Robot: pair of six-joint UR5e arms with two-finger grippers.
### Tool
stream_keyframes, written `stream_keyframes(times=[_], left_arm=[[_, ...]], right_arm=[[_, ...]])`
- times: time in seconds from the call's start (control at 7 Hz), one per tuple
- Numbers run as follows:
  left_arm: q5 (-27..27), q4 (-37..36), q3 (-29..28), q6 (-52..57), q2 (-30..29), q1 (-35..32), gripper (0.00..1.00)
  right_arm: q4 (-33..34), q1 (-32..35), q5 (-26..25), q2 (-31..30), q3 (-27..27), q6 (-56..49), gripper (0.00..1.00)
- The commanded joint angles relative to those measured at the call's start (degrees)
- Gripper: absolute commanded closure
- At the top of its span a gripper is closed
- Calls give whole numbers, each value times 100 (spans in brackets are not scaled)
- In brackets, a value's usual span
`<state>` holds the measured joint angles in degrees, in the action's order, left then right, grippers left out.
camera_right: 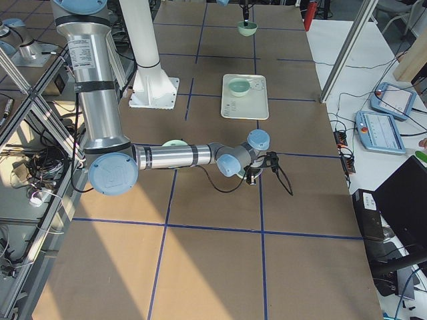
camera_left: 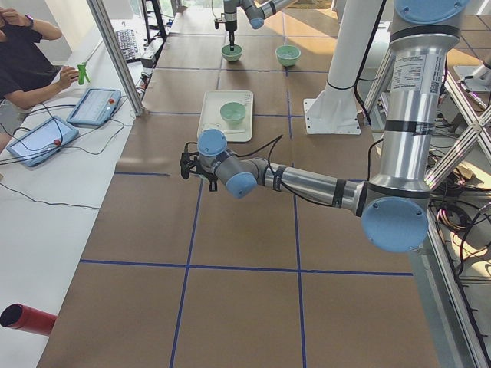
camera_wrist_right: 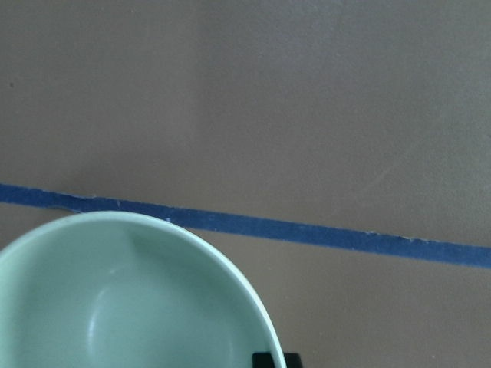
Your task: Stack green bowls together
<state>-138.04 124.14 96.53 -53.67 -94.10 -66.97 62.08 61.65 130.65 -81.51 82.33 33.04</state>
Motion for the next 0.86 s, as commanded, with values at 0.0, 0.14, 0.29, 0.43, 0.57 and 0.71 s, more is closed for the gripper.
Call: stream_keyframes(times=[0.0,0.14,0.29,0.43,0.57,0.71], left_arm=[[75,-92,94,-1240,-630,69,100],[415,-101,120,-2173,-1071,453,100],[853,-101,146,-2696,-1284,926,100],[1093,-101,147,-3023,-1504,1210,100],[1374,-144,147,-3270,-1697,1439,100],[1933,-371,147,-3498,-1986,1876,100]], right_arm=[[-12,196,414,152,11,1,100],[-12,407,782,240,11,18,100],[-21,513,917,249,28,27,100],[-12,627,961,380,72,44,100],[-3,742,1110,503,72,62,100],[32,873,1181,609,98,62,100]])
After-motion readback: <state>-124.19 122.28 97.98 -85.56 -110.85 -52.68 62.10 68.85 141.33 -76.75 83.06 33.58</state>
